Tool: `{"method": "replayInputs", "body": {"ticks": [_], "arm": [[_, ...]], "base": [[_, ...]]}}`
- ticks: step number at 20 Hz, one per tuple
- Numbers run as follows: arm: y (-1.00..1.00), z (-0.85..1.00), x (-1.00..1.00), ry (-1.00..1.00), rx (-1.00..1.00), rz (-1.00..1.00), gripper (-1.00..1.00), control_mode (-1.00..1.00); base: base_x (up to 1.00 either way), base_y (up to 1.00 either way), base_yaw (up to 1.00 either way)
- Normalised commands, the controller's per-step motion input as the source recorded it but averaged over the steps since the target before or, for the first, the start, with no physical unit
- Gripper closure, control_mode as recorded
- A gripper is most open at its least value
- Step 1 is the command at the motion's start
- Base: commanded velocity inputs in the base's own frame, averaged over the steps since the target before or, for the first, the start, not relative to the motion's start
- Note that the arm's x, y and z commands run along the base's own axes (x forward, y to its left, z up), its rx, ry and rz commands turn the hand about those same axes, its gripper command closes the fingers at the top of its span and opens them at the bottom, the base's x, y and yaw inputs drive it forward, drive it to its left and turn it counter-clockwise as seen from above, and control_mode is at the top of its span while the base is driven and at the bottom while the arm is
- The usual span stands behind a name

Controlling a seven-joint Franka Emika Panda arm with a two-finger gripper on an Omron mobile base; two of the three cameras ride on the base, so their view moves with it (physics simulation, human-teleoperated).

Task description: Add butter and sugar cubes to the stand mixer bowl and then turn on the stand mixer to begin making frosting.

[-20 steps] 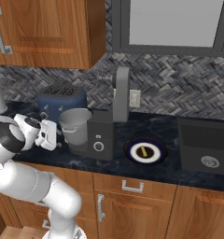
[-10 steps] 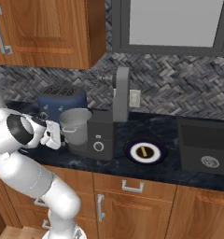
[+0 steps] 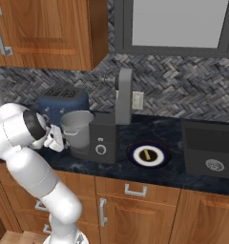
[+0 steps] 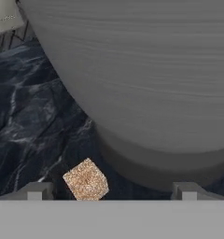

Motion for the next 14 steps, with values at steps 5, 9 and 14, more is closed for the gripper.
{"method": "replayInputs", "body": {"ticks": [5,9,14], "arm": [[0.17,-0.25,0.08,0.00,0.00,-0.02,-1.00,-1.00],[0.08,-0.29,0.03,0.00,-0.01,-0.04,-1.00,-1.00],[0.14,-0.35,0.03,0.00,-0.01,-0.06,-1.00,-1.00]], "base": [[0.00,0.00,0.00],[0.00,0.00,0.00],[0.00,0.00,0.00]]}}
